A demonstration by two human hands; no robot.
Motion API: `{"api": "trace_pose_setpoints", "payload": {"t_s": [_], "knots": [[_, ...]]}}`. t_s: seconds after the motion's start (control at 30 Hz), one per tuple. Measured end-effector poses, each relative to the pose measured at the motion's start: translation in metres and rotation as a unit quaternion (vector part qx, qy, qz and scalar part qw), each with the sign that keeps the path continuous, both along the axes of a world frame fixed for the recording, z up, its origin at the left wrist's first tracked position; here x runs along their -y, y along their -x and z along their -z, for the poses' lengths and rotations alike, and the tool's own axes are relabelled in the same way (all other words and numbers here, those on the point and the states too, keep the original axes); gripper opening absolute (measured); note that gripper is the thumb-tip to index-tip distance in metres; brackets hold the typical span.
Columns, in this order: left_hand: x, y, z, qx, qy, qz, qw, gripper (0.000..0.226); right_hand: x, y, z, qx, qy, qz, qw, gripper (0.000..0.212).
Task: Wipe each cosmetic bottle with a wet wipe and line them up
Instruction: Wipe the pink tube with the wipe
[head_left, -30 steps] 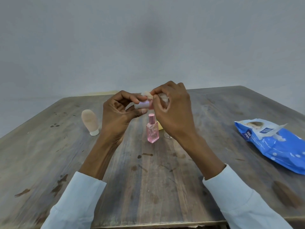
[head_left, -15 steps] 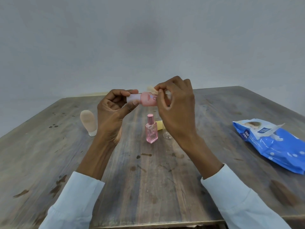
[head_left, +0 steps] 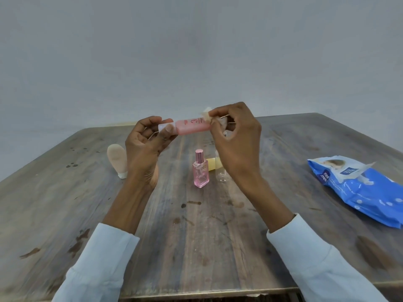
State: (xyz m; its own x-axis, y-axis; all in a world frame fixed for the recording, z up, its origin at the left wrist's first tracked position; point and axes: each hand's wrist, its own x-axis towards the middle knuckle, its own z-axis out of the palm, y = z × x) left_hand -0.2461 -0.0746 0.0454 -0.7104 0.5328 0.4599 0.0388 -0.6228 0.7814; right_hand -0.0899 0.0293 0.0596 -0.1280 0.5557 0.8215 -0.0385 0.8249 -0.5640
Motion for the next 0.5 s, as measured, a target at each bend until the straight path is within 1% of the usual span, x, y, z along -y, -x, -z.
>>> {"api": "trace_pose_setpoints", "payload": {"t_s": [0.1,0.23,0.4,0.5], "knots": [[-0.0014,0.0043,0.0034,0.001,0.0,0.011,1.0,0.037,-0.0014,-0.0022,-0.001,-0.019,0.106,-0.071,0.992,0.016],[-0.0031,0.0067,0.0068,-0.004,0.002,0.025,1.0,0.035,-0.0061,-0.0037,-0.0011,-0.03,0.18,-0.109,0.977,0.012],[-0.0043,0.0076,0.0093,-0.025,-0.002,-0.02,0.999,0.032,-0.0045,-0.0011,0.0016,-0.001,0.187,-0.112,0.976,0.013],[-0.004,0.0071,0.0078,-0.029,0.0,-0.014,0.999,0.034,-0.0015,0.0016,0.0028,0.011,0.192,-0.132,0.972,0.011]]}}
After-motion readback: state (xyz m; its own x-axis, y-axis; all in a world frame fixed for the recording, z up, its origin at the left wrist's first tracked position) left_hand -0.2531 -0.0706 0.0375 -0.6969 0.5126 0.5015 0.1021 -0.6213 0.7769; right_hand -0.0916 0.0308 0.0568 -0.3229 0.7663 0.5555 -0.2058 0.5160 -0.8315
